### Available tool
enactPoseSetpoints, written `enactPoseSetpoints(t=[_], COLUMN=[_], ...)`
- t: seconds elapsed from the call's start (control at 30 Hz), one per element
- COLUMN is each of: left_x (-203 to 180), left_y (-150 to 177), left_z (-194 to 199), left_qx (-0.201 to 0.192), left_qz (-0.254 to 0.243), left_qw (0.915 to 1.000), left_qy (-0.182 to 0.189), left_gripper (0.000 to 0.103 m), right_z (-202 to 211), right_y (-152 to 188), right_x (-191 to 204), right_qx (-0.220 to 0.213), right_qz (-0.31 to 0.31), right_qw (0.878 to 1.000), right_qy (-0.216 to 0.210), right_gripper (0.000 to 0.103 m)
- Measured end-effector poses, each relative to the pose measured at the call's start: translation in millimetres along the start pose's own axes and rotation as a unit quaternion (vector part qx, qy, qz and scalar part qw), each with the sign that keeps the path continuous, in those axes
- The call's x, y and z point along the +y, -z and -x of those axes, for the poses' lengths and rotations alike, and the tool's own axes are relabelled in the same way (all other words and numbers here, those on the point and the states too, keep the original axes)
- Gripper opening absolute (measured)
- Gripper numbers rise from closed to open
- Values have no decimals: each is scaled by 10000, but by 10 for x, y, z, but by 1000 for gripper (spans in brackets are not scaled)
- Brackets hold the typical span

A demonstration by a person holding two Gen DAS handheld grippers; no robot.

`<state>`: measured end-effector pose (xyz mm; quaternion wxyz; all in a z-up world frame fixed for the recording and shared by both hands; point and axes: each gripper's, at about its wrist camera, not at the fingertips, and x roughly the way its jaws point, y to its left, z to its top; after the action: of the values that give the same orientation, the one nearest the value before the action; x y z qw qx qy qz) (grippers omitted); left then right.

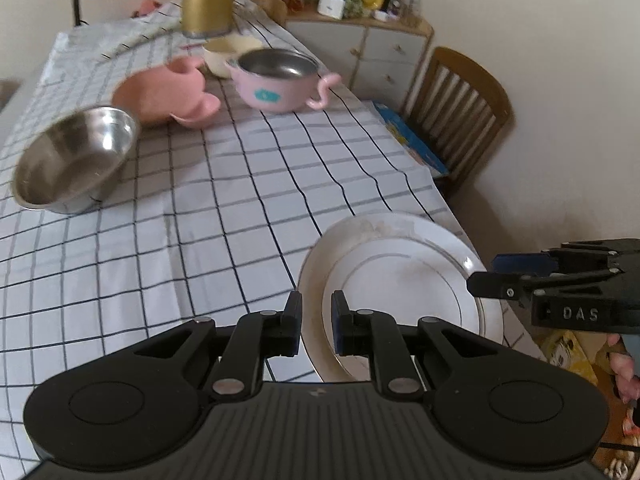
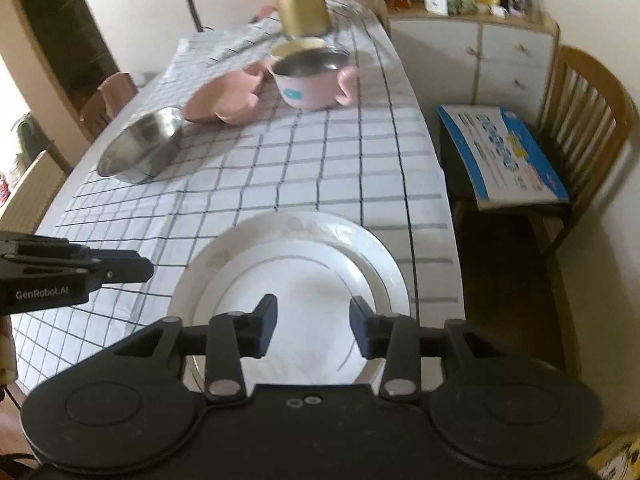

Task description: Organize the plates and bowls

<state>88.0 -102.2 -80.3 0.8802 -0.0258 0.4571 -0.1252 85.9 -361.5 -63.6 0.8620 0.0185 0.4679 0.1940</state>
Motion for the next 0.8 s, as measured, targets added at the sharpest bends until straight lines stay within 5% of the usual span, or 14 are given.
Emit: enactPoseSetpoints(t=[0.27, 0.33, 0.5, 0.73, 0.8], left_x=[-153, -175, -220, -184, -147], left_y=[-6, -8, 8, -16, -27], left_z=[241, 297, 481, 585, 601], left_qx=[-382, -465, -783, -982, -1054], left_qz=[330, 431, 649, 729, 723], left_qw=[9974, 9962, 9916, 9888, 9879], left_qy=[-510, -605, -803, -851, -878], left_gripper=[16, 23, 66, 67, 75], right_z=[185, 232, 302, 367, 382], right_y=[-127, -160, -207, -266, -289], right_x=[68, 93, 166, 255, 283], right_qx=[-293, -394, -501, -687, -766], right_qz=[558, 687, 930, 1104, 1088], right_qw=[9971, 9953, 9913, 9875, 9874], right_qy=[-419, -552, -791, -889, -857], right_gripper=[62, 69, 82, 92, 101])
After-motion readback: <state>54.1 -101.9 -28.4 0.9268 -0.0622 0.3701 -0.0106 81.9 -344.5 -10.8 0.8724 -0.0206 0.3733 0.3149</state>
